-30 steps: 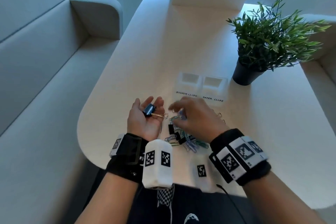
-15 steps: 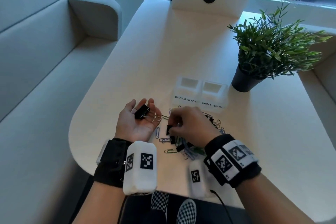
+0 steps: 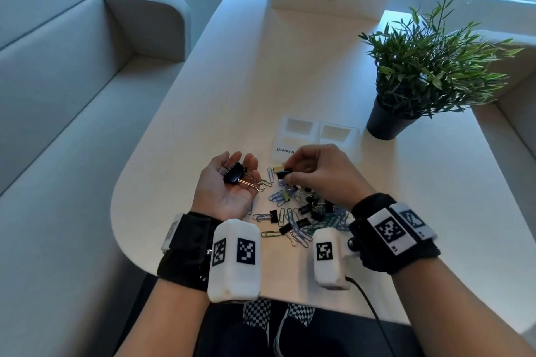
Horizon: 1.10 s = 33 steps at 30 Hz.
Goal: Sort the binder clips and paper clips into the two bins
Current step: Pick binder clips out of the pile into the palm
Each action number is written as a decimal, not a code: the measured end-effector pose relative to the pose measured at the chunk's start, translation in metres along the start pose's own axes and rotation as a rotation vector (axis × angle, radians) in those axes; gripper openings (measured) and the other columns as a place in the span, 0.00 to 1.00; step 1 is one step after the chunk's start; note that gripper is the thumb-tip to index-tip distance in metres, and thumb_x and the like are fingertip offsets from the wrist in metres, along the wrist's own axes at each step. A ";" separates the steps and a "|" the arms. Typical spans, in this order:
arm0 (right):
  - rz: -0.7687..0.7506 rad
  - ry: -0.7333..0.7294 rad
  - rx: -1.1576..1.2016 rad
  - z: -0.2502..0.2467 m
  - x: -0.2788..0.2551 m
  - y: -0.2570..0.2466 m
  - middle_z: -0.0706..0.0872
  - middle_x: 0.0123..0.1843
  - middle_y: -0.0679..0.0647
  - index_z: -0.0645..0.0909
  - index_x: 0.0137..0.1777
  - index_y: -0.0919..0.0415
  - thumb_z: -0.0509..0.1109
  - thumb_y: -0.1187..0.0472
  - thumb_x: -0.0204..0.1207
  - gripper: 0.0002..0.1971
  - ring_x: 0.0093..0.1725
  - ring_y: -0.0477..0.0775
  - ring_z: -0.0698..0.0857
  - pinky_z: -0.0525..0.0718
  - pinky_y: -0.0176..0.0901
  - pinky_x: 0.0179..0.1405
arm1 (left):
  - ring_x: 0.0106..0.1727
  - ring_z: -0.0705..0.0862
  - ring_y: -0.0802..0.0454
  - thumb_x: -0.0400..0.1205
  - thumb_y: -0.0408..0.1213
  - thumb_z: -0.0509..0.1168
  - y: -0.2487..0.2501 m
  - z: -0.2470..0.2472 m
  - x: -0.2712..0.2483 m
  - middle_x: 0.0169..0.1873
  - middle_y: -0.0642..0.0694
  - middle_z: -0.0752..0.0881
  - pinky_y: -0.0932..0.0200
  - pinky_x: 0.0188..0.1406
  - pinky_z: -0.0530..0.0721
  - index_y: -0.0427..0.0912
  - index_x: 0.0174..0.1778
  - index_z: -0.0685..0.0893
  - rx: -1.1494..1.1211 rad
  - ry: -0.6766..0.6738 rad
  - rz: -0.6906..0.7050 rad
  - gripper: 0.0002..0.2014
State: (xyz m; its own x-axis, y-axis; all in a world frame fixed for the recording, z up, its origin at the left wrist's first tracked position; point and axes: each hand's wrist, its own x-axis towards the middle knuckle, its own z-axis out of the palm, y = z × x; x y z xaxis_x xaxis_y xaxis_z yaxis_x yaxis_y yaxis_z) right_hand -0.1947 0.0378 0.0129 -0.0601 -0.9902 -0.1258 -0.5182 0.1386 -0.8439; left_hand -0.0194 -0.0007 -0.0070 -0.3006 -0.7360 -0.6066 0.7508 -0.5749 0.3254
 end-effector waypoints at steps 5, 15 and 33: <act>0.026 -0.012 0.094 -0.004 -0.003 0.002 0.93 0.43 0.56 0.88 0.45 0.60 0.80 0.65 0.65 0.09 0.46 0.54 0.92 0.88 0.46 0.53 | 0.40 0.85 0.49 0.81 0.40 0.61 0.003 0.002 -0.003 0.39 0.42 0.85 0.51 0.46 0.80 0.39 0.44 0.80 0.040 -0.006 0.005 0.08; -0.079 -0.030 0.203 0.012 -0.003 -0.034 0.93 0.45 0.58 0.88 0.51 0.63 0.76 0.65 0.71 0.09 0.42 0.51 0.92 0.89 0.42 0.46 | 0.43 0.82 0.45 0.83 0.43 0.58 -0.012 0.005 -0.006 0.44 0.37 0.83 0.55 0.47 0.78 0.36 0.49 0.79 0.070 -0.081 -0.081 0.13; -0.181 -0.115 -0.555 0.023 -0.016 0.004 0.84 0.46 0.49 0.88 0.47 0.57 0.72 0.64 0.73 0.06 0.42 0.48 0.82 0.81 0.32 0.40 | 0.33 0.78 0.48 0.82 0.35 0.54 -0.005 -0.008 0.001 0.36 0.35 0.85 0.58 0.42 0.73 0.33 0.41 0.77 -0.275 -0.064 -0.118 0.11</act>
State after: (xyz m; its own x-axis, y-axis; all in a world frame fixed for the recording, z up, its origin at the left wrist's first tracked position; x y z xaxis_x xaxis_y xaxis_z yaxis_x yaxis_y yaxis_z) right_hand -0.1760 0.0545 -0.0002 0.1476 -0.9852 -0.0868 -0.8821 -0.0915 -0.4621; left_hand -0.0191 0.0041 -0.0152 -0.4250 -0.6963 -0.5784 0.8371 -0.5455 0.0416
